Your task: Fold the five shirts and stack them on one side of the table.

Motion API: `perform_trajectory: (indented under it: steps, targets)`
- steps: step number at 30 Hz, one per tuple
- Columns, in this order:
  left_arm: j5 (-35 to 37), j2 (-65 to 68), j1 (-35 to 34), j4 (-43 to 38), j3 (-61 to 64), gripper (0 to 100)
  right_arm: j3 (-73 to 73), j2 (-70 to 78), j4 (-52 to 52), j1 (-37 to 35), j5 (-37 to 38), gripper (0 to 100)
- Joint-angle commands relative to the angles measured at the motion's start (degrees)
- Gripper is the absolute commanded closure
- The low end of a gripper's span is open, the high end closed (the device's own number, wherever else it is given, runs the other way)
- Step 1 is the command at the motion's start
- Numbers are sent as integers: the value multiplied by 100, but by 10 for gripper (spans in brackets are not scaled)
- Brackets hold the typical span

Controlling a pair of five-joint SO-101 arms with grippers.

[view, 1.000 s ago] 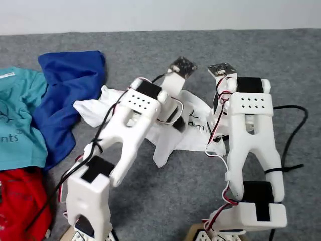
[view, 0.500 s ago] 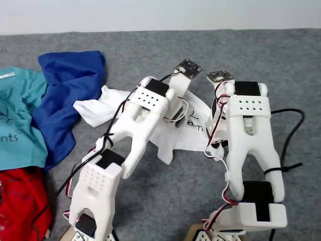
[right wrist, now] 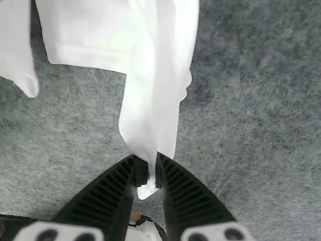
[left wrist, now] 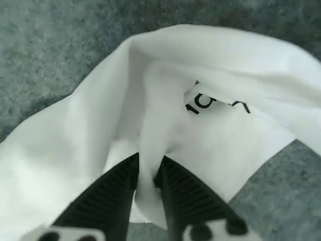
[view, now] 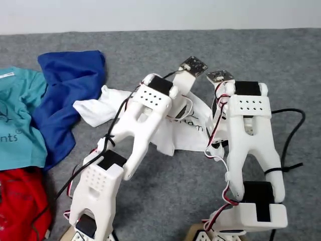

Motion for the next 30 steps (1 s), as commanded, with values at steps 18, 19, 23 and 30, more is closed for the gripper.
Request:
perform_trajectory:
  steps: [18,19,23,30]
  targets:
    - [18,-1099,-747,1662,-3881,992,-70,-2413,-426,514,633,990]
    - [18,-1248,-844,1662,-3943,994,-70,-2563,-558,655,633,990]
    - [18,-1767,-1169,1653,-4154,997,-70,-3108,-1015,1095,633,990]
    - [9,-2804,-1451,1653,-4207,997,-721,-3952,-1209,1174,633,990]
